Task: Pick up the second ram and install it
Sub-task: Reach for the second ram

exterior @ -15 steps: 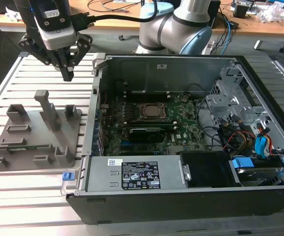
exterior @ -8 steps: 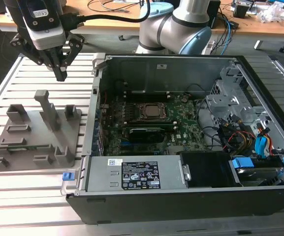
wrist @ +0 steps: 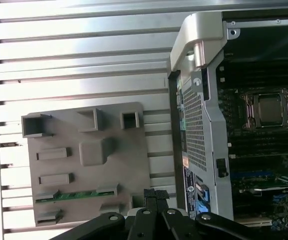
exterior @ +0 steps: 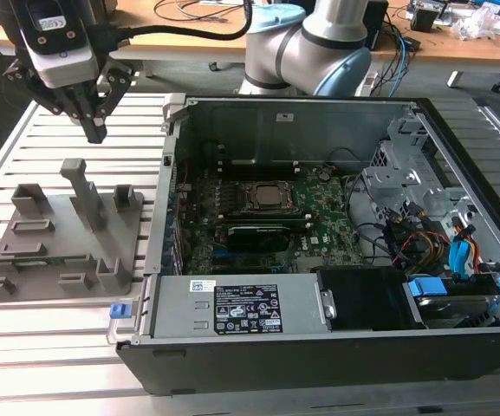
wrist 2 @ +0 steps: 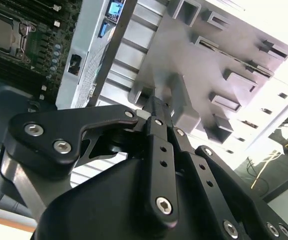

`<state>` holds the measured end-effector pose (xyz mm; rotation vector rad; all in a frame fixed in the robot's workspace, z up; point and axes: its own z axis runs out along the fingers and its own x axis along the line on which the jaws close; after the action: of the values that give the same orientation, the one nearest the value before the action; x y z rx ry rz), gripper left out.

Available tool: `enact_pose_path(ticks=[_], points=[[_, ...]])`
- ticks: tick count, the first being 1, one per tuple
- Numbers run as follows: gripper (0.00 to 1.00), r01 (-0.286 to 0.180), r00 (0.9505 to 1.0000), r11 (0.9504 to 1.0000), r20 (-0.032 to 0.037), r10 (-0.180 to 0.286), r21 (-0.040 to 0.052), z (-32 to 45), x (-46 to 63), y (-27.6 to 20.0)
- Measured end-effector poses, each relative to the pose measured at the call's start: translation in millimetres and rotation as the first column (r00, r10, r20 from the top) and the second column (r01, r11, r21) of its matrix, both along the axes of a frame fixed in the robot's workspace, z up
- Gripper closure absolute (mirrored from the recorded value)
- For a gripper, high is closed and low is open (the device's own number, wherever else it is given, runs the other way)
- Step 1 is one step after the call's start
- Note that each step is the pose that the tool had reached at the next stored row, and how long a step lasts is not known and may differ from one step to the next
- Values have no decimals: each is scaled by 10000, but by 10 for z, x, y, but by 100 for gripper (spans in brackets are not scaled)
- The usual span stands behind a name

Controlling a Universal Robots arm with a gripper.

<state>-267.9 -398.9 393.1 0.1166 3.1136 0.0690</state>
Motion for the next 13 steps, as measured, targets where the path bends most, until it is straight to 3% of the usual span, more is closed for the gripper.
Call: enact_pose_path(ticks=[3,13], points=[[89,0,10000,10000,-1,0,-1,1,-57,0],[89,0,10000,10000,0,0,-1,-1,-433,0]])
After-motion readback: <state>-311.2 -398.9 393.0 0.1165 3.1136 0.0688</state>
